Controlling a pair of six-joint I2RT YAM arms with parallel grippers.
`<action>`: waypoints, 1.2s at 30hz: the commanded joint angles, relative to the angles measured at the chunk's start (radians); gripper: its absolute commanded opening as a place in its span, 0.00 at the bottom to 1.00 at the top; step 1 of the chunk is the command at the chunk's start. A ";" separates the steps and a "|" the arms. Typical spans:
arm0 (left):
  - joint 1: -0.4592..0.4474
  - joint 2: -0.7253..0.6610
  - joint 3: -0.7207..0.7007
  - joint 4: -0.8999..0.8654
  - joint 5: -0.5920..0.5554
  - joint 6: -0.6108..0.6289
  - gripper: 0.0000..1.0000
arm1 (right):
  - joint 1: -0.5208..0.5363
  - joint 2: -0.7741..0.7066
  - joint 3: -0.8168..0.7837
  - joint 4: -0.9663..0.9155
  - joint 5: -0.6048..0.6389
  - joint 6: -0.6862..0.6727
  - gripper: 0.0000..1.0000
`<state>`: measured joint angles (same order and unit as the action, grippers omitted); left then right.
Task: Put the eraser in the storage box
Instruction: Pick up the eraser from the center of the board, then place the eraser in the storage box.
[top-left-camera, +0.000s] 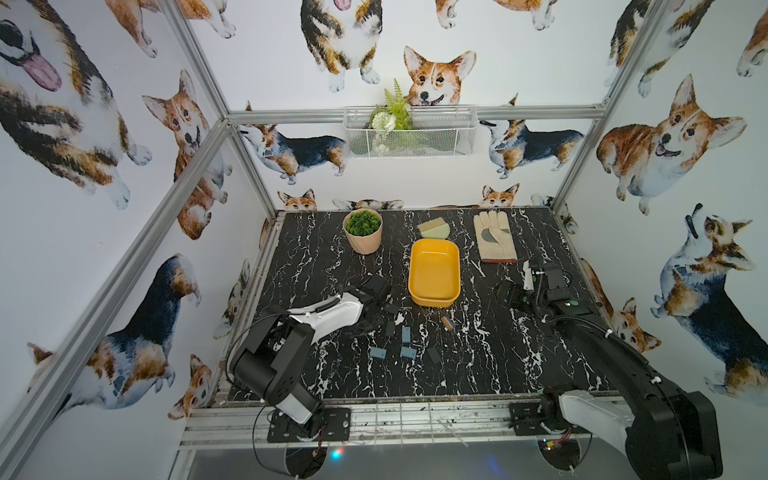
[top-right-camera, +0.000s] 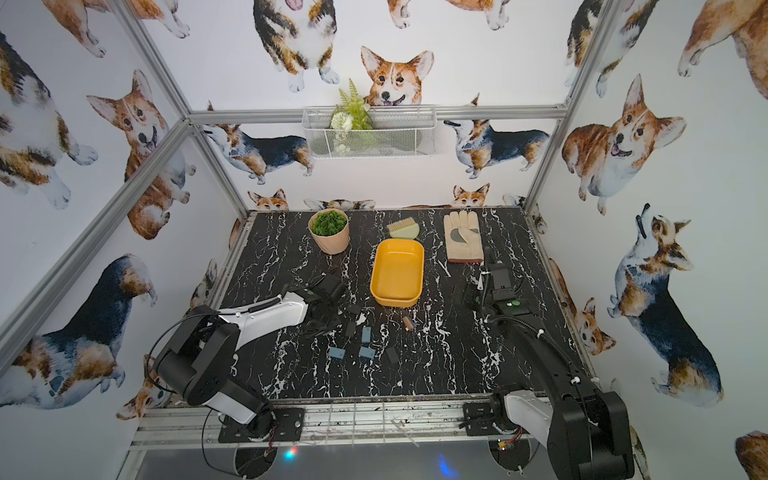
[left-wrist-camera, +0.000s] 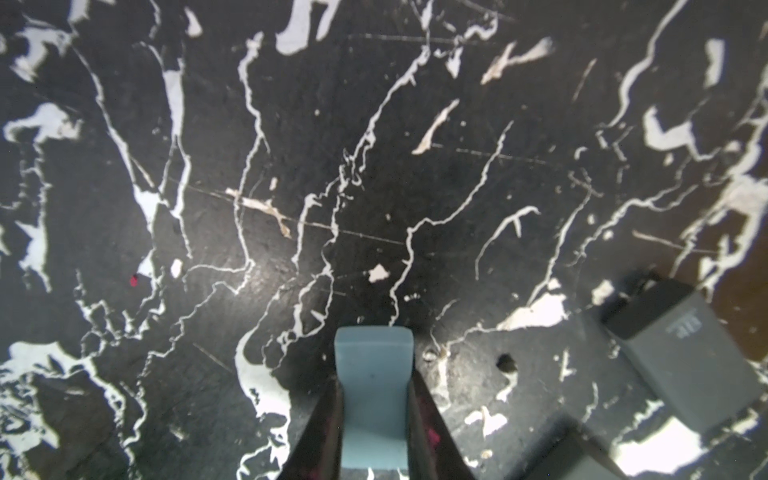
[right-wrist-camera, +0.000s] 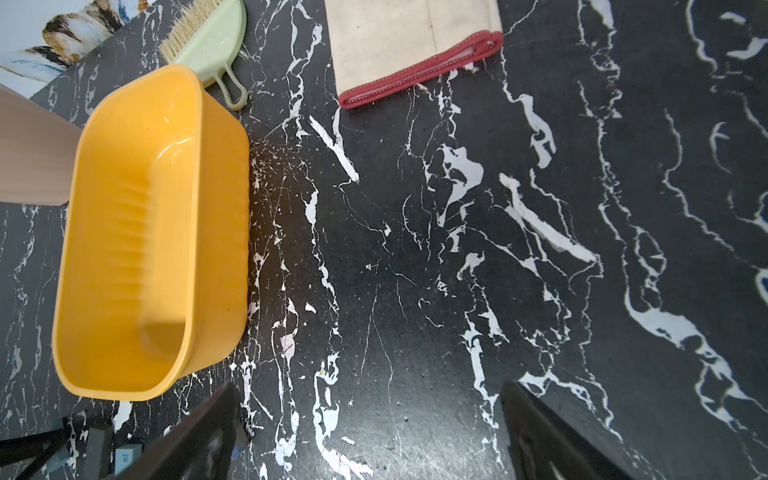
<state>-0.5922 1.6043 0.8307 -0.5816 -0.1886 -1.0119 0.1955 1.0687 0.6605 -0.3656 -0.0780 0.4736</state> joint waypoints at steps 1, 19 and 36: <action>0.005 0.012 -0.022 -0.039 0.028 0.011 0.08 | 0.002 -0.003 0.005 -0.004 0.020 0.008 1.00; 0.000 -0.146 0.329 -0.287 -0.022 0.244 0.16 | 0.001 -0.020 0.019 -0.022 0.078 0.015 1.00; -0.131 0.171 0.725 -0.308 -0.043 0.411 0.19 | -0.078 -0.047 0.010 -0.055 0.108 0.021 0.99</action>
<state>-0.7120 1.7287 1.5051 -0.8822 -0.2226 -0.6430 0.1230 1.0321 0.6731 -0.4023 0.0242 0.4808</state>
